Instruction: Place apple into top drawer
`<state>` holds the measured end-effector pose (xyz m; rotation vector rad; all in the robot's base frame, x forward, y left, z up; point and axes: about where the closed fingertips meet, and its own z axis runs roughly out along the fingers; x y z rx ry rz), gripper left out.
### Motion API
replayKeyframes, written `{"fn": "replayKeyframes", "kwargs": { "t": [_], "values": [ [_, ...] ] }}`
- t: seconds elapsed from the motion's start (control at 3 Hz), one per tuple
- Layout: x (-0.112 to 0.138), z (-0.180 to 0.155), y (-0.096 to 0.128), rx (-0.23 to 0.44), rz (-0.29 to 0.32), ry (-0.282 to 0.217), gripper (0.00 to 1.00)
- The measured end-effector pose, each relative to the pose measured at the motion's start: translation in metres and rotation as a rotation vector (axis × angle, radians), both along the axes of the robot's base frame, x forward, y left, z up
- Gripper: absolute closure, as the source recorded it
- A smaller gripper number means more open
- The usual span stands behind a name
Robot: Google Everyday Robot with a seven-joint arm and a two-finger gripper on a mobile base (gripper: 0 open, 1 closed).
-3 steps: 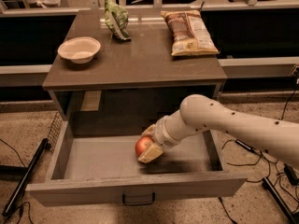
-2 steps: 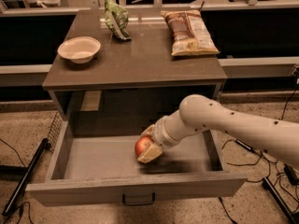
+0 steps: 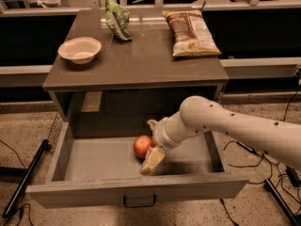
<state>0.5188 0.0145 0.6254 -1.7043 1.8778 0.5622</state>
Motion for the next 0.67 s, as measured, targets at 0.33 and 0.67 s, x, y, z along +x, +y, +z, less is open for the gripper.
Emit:
{"fn": "replayKeyframes", "kwargs": {
  "t": [0.33, 0.67],
  "values": [
    [-0.001, 0.003, 0.000, 0.004, 0.001, -0.002, 0.00],
    [-0.015, 0.036, -0.004, 0.053, 0.016, -0.031, 0.00]
  ]
}}
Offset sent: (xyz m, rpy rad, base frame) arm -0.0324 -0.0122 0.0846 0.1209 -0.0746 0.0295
